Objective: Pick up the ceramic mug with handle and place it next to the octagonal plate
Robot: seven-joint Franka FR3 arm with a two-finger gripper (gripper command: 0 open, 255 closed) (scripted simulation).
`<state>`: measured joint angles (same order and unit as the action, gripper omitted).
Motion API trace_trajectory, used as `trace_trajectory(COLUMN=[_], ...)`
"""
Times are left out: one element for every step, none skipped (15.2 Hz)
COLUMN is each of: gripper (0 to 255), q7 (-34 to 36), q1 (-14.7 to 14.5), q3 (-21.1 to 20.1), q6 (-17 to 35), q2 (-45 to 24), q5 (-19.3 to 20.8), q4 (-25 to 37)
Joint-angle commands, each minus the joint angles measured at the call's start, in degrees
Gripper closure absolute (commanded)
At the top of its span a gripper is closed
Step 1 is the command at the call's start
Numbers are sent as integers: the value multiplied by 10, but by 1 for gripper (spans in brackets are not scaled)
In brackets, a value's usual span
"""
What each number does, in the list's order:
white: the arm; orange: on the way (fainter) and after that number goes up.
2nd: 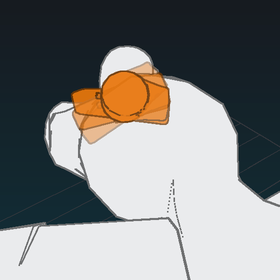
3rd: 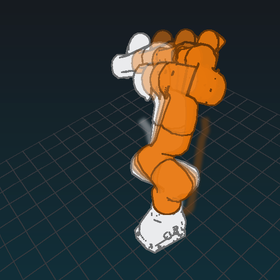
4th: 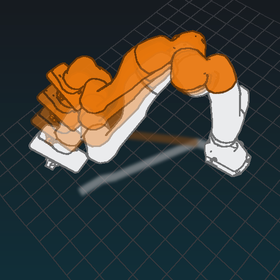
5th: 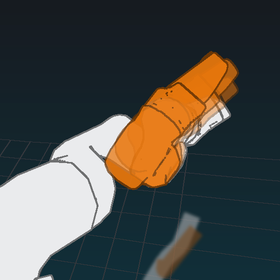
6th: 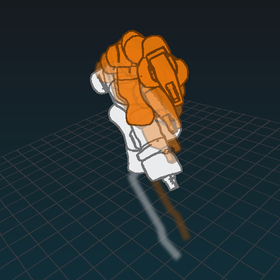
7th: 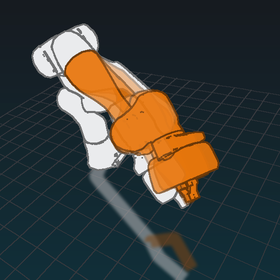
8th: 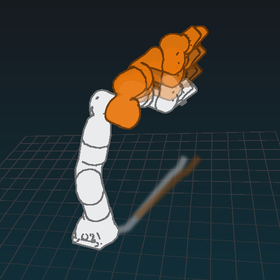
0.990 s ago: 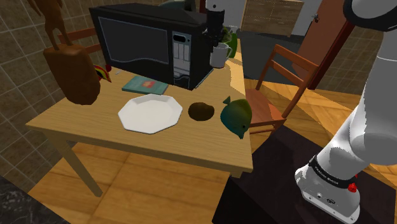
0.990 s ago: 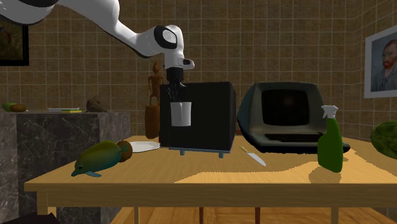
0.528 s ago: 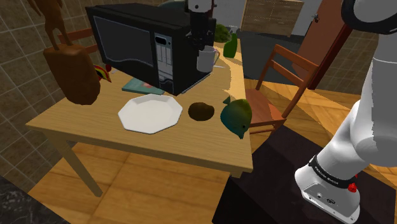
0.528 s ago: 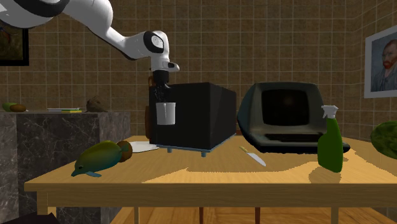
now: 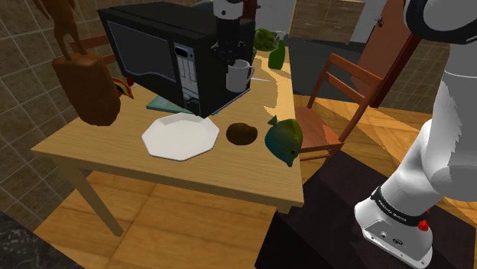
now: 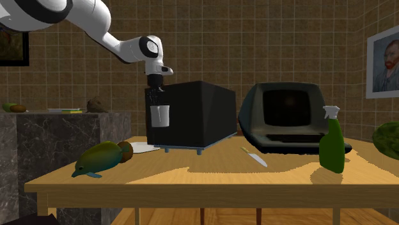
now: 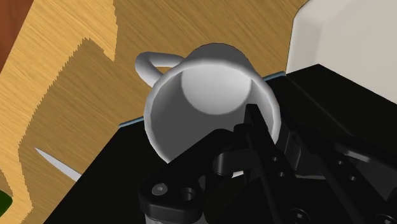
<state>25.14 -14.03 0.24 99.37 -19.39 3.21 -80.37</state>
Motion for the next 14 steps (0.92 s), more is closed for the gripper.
trace_trajectory(gripper=[255,255,255,255,255,255,255,255,255,255,255,255,255,255], q7=[2,3,3,3,4,4,5,5,5,6,6,7,7,7], q1=[2,2,2,2,2,2,2,2,3,3,3,3,3,3], q3=[2,2,2,2,2,2,2,2,2,2,2,2,2,2], q6=[19,26,34,41,49,56,64,71,78,85,92,99,106,113], q2=[-7,-7,-7,-8,-8,-9,-10,-11,-12,-13,-14,-16,-17,-19], q5=[1,2,2,2,2,2,2,2,2,3,3,3,3,3], q4=[-20,-27,-34,-41,-48,-55,-62,-68,-74,-80,-86,-91,-97,-102])
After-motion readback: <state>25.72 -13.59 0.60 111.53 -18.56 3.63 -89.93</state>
